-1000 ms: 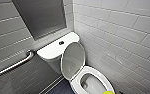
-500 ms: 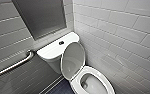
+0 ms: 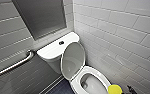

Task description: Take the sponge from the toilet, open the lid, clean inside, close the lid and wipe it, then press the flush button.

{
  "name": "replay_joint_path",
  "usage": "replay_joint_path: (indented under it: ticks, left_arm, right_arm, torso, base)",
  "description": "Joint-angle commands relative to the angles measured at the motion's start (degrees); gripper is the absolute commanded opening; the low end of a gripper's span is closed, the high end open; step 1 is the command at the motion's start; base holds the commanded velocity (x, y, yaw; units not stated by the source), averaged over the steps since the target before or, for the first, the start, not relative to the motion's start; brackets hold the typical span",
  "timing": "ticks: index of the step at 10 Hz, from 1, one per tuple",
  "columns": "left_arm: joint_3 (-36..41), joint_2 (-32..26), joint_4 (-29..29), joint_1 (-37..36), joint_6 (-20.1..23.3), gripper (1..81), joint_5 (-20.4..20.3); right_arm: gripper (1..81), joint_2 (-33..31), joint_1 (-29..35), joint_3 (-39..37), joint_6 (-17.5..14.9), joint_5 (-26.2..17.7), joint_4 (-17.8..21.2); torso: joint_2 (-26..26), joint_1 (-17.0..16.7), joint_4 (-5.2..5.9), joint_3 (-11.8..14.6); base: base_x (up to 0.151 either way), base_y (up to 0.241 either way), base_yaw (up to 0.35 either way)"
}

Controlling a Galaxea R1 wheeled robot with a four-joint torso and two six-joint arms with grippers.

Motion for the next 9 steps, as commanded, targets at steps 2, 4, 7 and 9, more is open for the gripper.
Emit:
replay_joint_path:
  ticks: [2, 4, 7, 9]
  left_arm:
    - [1.1, 0.5, 0.7, 2.3, 0.5, 81.1, 4.0]
    - [1.1, 0.5, 0.7, 2.2, 0.4, 81.1, 4.0]
    - [1.1, 0.3, 0.7, 2.1, 0.4, 81.1, 4.1]
    - [1.1, 0.3, 0.6, 2.1, 0.3, 81.1, 4.1]
  right_arm:
    - [1.0, 9.5, 16.0, 1.9, 2.7, -13.2, 0.0]
    - [1.0, 17.1, 16.7, -3.4, 2.7, -13.1, 0.1]
    - [1.0, 30.2, 17.7, -14.1, 2.7, -13.3, -0.1]
    - [1.0, 39.2, 18.2, -22.4, 2.7, -13.1, 0.0]
  torso:
    - [0.0, 0.0, 0.0, 0.0]
    - [0.0, 0.0, 0.0, 0.0]
    - [0.0, 0.0, 0.0, 0.0]
    - [0.0, 0.0, 0.0, 0.0]
  base:
    - [0.0, 0.0, 0.0]
    - [0.0, 0.0, 0.0]
    - [0.0, 0.0, 0.0]
    - [0.0, 0.0, 0.0]
